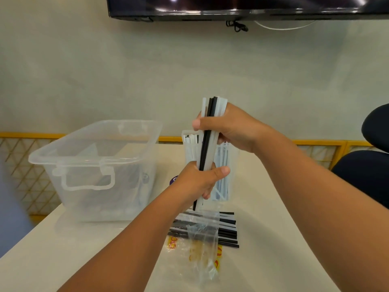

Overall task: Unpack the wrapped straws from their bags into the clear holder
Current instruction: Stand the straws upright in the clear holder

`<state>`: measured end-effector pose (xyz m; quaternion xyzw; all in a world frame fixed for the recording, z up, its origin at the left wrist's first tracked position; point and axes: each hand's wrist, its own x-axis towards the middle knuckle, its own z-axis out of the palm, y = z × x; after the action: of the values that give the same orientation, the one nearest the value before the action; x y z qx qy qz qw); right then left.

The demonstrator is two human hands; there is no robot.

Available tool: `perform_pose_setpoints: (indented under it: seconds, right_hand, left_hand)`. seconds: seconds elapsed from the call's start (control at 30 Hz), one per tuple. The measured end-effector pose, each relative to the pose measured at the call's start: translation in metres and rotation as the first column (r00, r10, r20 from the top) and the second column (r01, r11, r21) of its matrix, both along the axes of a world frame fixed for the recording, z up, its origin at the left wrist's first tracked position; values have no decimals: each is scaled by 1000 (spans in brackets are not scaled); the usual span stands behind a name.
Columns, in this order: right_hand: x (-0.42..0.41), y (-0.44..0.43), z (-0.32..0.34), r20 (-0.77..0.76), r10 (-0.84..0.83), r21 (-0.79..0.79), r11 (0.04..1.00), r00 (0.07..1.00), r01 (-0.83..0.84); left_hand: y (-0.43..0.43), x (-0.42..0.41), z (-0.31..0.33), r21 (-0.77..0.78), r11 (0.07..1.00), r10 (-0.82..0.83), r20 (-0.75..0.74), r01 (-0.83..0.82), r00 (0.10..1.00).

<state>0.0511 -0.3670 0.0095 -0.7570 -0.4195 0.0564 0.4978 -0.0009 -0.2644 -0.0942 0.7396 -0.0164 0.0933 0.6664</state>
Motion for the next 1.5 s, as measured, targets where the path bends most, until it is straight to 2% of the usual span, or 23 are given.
perform_pose_setpoints:
  seconds: [0.1, 0.23, 0.37, 0.47, 0.53, 0.63, 0.73, 0.87, 0.93, 1.03, 1.1, 1.17, 1.3, 1.5]
  right_hand:
    - [5, 2, 16, 86, -63, 47, 997, 994, 60]
    - [24, 1, 41, 173, -215, 176, 967, 961, 185]
    - [54, -10, 64, 152, -448, 345, 859, 881, 378]
    - [85, -14, 62, 110, -552, 375, 794, 827, 480]
    - [106, -12, 50, 86, -571, 315, 793, 816, 522]
    - [131, -4, 22, 65, -548, 119, 834, 834, 539]
    - [146, 4, -8, 6, -515, -42, 857, 857, 514]
    - [153, 9, -32, 10, -540, -219, 820, 841, 529]
    - [154, 8, -36, -15, -538, -298, 807, 843, 510]
    - [156, 8, -39, -45, -520, -433, 779, 853, 453]
    - [157, 9, -41, -58, -520, -503, 753, 852, 425]
    - [158, 10, -43, -42, -520, -550, 725, 853, 415]
    - [156, 13, -43, 9, -530, -612, 667, 848, 424]
    - [153, 14, -45, 27, -538, -644, 635, 842, 426]
  left_hand:
    - [-1, 11, 17, 15, 1000, 3, 30, -3, 1000]
    - [7, 30, 40, 114, 985, 109, 176, -131, 978]
    - [27, 56, 48, 219, 938, 207, 272, -270, 940]
    - [42, 74, 49, 324, 869, 273, 320, -375, 907]
    - [48, 86, 47, 440, 803, 280, 314, -401, 907]
    - [54, 100, 41, 585, 729, 277, 223, -356, 935]
    - [57, 109, 32, 637, 706, 280, 149, -308, 948]
    - [59, 114, 24, 661, 699, 275, 102, -272, 956]
    - [61, 116, 23, 741, 615, 284, 110, -270, 952]
    - [67, 119, 27, 900, 385, 277, 97, -203, 956]
    - [71, 123, 31, 962, 256, 251, 33, -99, 967]
    - [71, 123, 36, 979, 204, 231, -47, -1, 972]
    - [68, 121, 44, 978, 174, 211, -153, 117, 965]
    - [62, 121, 54, 968, 26, 344, -243, 249, 907]
